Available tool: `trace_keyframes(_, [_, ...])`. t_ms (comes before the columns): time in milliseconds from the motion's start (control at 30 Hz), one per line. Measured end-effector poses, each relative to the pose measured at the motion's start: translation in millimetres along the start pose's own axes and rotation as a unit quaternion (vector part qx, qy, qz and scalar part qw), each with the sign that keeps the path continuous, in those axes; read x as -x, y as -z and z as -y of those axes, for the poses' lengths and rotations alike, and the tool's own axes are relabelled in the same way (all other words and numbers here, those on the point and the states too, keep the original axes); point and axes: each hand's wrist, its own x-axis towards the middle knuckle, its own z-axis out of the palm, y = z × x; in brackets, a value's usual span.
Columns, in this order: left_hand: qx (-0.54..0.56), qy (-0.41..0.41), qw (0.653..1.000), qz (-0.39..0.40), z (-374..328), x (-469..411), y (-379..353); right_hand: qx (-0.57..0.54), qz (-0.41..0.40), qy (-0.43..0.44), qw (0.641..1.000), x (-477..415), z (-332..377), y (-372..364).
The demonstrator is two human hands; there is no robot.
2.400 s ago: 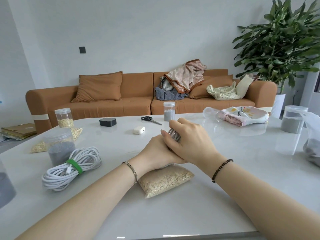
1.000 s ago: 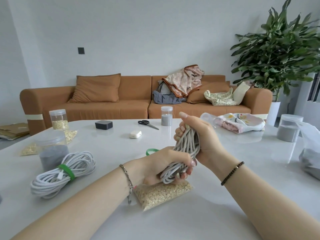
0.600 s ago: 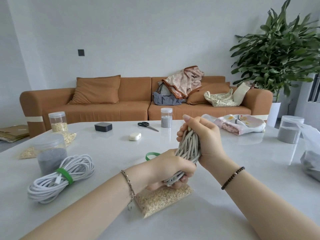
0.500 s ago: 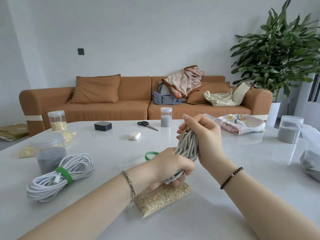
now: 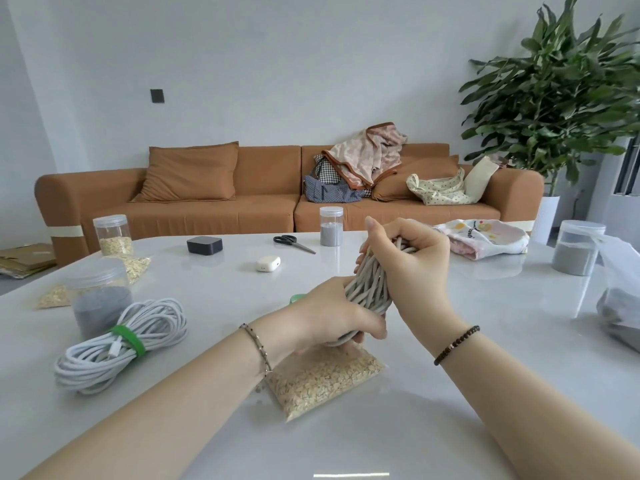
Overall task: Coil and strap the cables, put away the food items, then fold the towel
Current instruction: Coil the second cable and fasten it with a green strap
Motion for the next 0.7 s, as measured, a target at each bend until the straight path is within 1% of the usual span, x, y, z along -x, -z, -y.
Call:
trace_keyframes(133, [0.0,-0.022,0.999,-0.04,8.4,-0.5,11.6,0.02,0.025,0.027,0.999,0.5,-0.6,-2.2])
trace_keyframes(200, [0.028,-0.034,0.996,-0.079,11.7,-0.6,23.3,0.02,0.051,0.037,0.998,-0.4,-5.3,-2.8])
trace_keyframes(233, [0.059,-0.036,0.992,-0.108,14.3,-0.6,30.0,0.011,0.065,0.034,0.997,-1.3,-10.9,-2.7])
trace_keyframes(300, [0.133,-0.034,0.976,-0.171,19.0,0.0,45.2,0.026,0.079,0.004,0.997,-1.1,-22.7,-3.6])
trace_keyframes(367, [0.179,-0.04,0.96,-0.211,24.0,1.0,59.4,0.095,0.102,-0.04,0.989,1.1,-36.0,-4.5])
trace_keyframes(433, [0.208,-0.051,0.95,-0.227,28.0,2.4,70.4,0.174,0.157,-0.072,0.969,5.9,-49.2,-6.6])
trace_keyframes(500, [0.232,-0.059,0.943,-0.232,31.5,2.2,75.4,0.234,0.219,-0.081,0.944,11.5,-61.0,-7.6])
trace_keyframes(700, [0.294,-0.076,0.927,-0.221,35.8,0.7,75.0,0.325,0.352,-0.079,0.874,15.5,-68.6,-5.0])
